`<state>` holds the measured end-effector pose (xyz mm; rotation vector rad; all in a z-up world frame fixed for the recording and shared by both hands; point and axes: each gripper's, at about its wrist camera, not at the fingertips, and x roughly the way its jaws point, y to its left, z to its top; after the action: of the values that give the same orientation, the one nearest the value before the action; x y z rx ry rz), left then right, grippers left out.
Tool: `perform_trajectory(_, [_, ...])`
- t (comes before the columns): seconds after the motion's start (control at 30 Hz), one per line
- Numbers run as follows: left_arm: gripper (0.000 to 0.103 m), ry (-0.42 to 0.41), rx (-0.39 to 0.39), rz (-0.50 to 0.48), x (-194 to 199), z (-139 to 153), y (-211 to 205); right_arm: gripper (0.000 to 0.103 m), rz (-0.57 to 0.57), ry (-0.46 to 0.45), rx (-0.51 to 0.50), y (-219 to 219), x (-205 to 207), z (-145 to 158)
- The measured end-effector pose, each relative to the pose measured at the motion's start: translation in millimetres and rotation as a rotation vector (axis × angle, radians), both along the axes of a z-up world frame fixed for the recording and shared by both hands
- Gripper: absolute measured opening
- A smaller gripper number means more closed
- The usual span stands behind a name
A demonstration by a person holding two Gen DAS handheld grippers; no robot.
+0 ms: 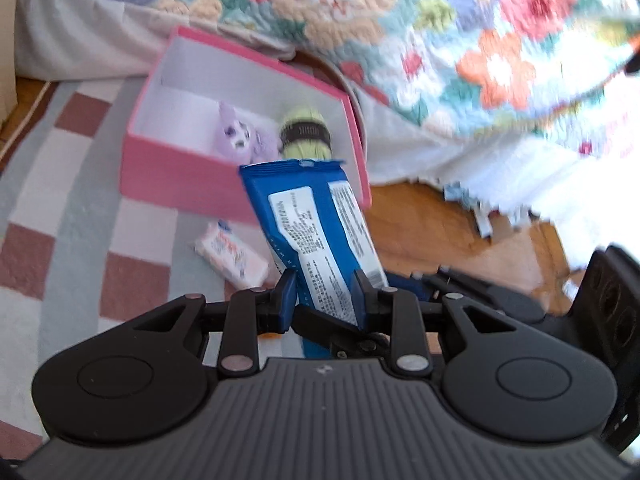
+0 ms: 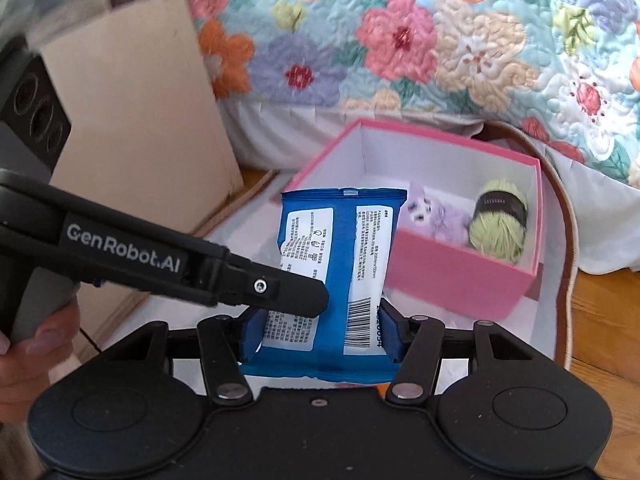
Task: Organize objects
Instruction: 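Lift the wet-wipe pack with the left tool and carry it over the box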
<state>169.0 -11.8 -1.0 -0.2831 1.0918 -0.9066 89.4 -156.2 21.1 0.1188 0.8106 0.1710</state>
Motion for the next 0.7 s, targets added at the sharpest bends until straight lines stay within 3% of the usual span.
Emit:
perform_trajectory(0.2, [0.026,-0.056,0.037,-0.002,25,36,-2,0.060,0.005,-0.040,0.099,-13,25,27])
perform_trajectory(0.5, [0.026,-0.098,0.051,0.034,71,55,-13,0.059,0.047,-0.036,0.079,-12,76,50])
perform_trajectory(0.7, [0.028,-0.092,0.044,0.029,99,51,-24,0.059,0.073,-0.035,0.022,-13,104,56])
